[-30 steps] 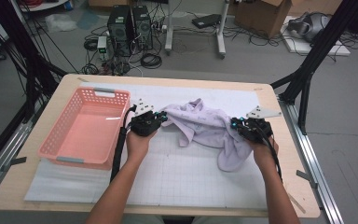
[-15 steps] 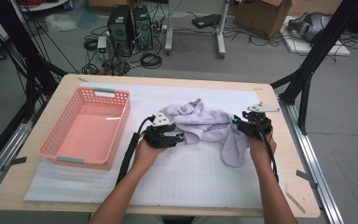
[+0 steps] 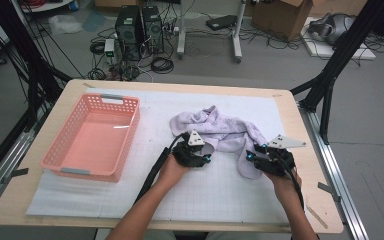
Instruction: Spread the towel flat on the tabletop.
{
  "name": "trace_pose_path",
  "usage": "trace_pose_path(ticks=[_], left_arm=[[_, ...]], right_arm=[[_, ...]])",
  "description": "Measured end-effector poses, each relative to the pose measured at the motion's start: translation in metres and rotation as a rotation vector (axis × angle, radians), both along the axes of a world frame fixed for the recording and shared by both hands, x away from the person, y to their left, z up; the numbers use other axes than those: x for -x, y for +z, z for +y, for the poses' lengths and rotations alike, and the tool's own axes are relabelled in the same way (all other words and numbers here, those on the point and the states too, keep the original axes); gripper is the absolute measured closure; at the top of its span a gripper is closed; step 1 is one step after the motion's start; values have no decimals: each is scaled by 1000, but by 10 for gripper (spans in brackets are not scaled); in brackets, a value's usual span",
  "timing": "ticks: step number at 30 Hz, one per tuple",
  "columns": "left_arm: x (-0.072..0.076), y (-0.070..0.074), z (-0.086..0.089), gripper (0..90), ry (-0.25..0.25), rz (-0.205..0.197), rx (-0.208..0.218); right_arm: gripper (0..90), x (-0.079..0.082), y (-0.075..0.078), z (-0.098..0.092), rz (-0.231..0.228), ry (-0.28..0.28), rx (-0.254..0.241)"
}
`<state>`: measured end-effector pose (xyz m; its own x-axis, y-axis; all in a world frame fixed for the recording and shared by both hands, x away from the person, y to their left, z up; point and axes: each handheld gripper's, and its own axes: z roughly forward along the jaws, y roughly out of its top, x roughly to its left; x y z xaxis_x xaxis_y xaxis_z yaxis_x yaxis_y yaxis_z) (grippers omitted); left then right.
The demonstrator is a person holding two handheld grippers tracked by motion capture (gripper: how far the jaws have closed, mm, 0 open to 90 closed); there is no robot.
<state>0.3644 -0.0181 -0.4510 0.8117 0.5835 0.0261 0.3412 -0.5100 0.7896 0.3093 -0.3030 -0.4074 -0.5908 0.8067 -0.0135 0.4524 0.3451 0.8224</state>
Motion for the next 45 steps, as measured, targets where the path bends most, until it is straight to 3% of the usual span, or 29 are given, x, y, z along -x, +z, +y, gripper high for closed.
trace_pose_path(ticks=[3, 6, 8, 10, 13, 16, 18, 21, 24, 26, 32, 35, 38, 45], left_arm=[[3, 0, -3, 657, -19, -14, -6], [4, 1, -4, 842, -28, 2, 4], [3, 3, -1, 853, -33, 45, 25], [5, 8, 6, 856, -44, 61, 36], [13, 19, 23, 857, -45, 58, 129], [22, 26, 45, 857, -22, 56, 171], [26, 28, 60, 857, 4, 56, 179], [33, 28, 83, 858, 54, 69, 241], [40, 27, 104, 858, 91, 78, 295], [45, 25, 116, 858, 112, 76, 306], [60, 17, 142, 857, 151, 83, 335], [62, 19, 149, 855, 166, 77, 357], [68, 20, 151, 855, 170, 75, 349], [94, 16, 162, 873, 172, 91, 351]], right_arm=[[568, 1, -5, 2, 17, 20, 11], [568, 2, -7, 4, 33, 40, -2], [571, 3, -9, 7, 46, 53, -2], [573, 4, -12, 10, 57, 66, 6], [573, 4, -16, 14, 91, 104, 2], [572, 5, -23, 22, 108, 140, 62], [593, 4, -28, 27, 112, 128, 136], [653, 2, -32, 27, 120, 117, 187], [785, 3, -32, 26, 139, 129, 167], [855, 4, -31, 25, 144, 139, 175], [864, 16, -28, 15, 208, 270, 120], [864, 25, -26, 5, 205, 275, 105], [864, 33, -23, -7, 198, 271, 75], [864, 55, -11, -29, 184, 298, 15]])
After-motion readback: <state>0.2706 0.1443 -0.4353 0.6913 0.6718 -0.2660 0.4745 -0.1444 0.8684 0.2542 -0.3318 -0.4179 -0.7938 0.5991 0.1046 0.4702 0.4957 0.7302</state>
